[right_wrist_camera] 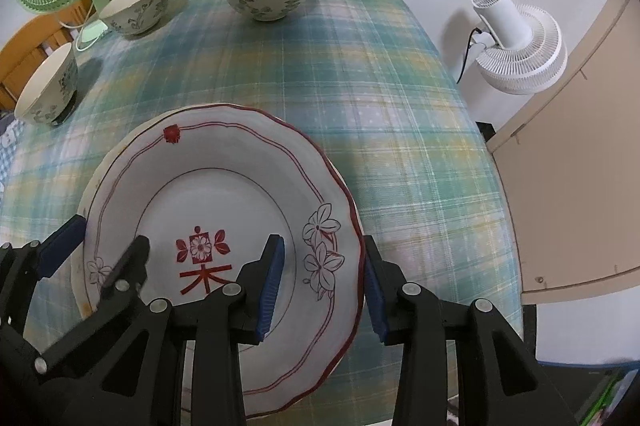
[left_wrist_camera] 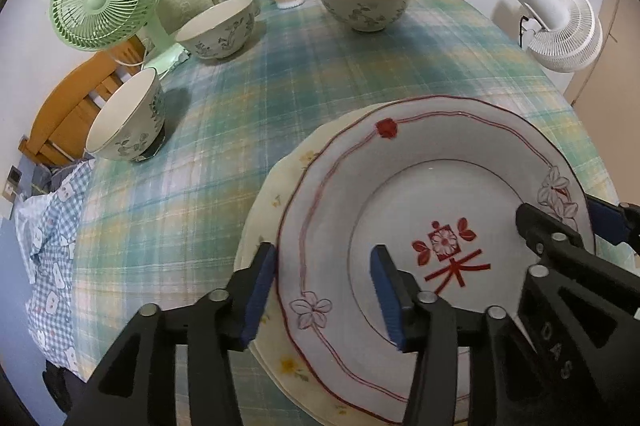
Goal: Organize plates and bowls
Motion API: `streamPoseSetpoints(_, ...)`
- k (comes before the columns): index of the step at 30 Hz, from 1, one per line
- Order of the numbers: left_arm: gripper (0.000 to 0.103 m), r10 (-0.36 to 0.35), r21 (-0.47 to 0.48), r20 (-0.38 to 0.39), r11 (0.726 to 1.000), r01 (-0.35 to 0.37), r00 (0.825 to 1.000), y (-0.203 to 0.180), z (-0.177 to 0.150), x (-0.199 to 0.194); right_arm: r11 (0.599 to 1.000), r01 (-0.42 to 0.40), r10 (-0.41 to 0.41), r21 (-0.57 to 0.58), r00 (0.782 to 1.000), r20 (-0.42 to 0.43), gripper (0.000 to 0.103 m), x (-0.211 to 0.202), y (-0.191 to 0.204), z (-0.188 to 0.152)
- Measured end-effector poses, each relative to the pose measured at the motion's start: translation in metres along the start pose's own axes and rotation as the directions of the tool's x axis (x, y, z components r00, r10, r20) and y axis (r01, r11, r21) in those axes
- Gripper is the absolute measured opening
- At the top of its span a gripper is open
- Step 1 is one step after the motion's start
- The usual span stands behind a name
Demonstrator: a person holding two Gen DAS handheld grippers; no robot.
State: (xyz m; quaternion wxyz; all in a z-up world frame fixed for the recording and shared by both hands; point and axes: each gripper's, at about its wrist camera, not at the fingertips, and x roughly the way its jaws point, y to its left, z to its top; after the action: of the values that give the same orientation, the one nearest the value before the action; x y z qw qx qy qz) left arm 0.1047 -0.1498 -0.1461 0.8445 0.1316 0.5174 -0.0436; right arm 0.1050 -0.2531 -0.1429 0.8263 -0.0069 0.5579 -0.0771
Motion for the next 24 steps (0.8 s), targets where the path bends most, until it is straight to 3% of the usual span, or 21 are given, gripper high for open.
streamPoseSetpoints(3, 0.053, -0.008, -0.013, -0.004, 1.0, 0.008, 1.0, 0.002, 0.001, 0.001, 1.0, -0.008, 0.008, -0.008, 1.0, -0.003, 0.047, 0.001, 0.001, 0.004)
streamPoseSetpoints(6, 0.06, -0.039, -0.025, -0.009, 0.999, 0.039, 0.999, 0.005, 0.001, 0.0, 0.998, -0.059, 0.058, -0.026, 0.998, -0.021, 0.066, 0.005, 0.003, 0.009)
streamPoseSetpoints(10, 0.064, -0.038, -0.059, -0.029, 0.998, 0.037, 0.999, 0.013, 0.002, 0.001, 0.993, -0.104, 0.102, -0.056, 0.994, -0.038, 0.074, 0.007, 0.005, 0.015)
streamPoseSetpoints(16, 0.072, -0.041, -0.142, -0.032, 0.989, 0.036, 0.999, 0.026, 0.011, -0.012, 0.978, -0.191, 0.189, -0.084, 0.981, -0.034, 0.077, -0.001, -0.001, 0.032)
streamPoseSetpoints(24, 0.078, -0.018, -0.232, 0.053, 0.972, 0.03, 0.998, 0.041, 0.03, -0.043, 0.963, -0.234, 0.243, -0.134, 0.968, 0.059, 0.077, -0.035, 0.001, 0.058)
